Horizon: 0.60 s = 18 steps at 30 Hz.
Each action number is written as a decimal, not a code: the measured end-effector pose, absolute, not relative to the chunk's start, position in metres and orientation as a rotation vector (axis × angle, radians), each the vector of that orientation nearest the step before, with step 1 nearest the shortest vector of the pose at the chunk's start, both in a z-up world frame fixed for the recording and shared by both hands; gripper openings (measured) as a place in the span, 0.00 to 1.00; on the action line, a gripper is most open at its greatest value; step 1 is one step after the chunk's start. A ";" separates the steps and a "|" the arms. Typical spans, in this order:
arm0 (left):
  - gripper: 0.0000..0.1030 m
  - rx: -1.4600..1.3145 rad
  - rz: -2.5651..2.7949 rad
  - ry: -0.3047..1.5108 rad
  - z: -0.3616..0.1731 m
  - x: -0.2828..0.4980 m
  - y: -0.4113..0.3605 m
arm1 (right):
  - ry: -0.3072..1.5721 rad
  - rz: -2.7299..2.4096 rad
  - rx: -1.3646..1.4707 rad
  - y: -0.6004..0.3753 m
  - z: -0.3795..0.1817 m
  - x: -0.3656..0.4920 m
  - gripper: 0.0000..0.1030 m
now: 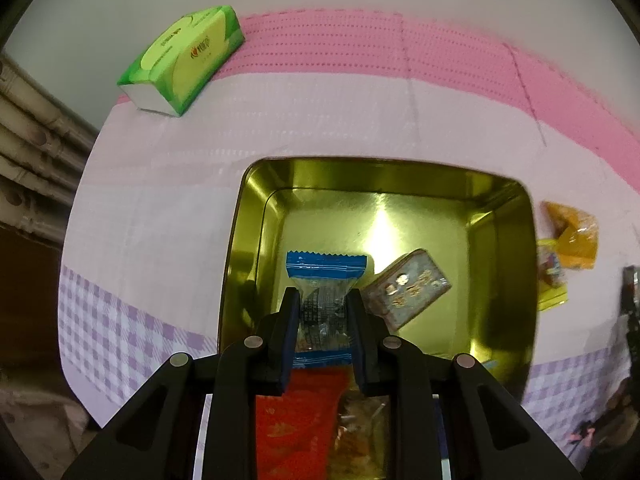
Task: Organize snacks
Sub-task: 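Carry the blue-ended candy into the gold tin and open the left tool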
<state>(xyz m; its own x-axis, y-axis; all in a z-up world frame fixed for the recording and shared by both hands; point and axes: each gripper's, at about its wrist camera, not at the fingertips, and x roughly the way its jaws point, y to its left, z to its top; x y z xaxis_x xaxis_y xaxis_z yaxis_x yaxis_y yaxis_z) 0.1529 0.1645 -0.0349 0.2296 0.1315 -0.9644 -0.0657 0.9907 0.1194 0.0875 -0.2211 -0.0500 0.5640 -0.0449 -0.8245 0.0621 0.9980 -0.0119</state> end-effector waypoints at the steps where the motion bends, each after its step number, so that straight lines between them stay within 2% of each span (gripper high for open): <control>1: 0.23 0.064 0.138 1.336 -0.037 0.153 0.165 | 0.970 -0.063 0.019 -0.221 -0.050 0.088 0.32; 18: 0.24 0.074 0.168 1.369 -0.052 0.152 0.174 | 0.971 -0.068 0.015 -0.221 -0.050 0.088 0.32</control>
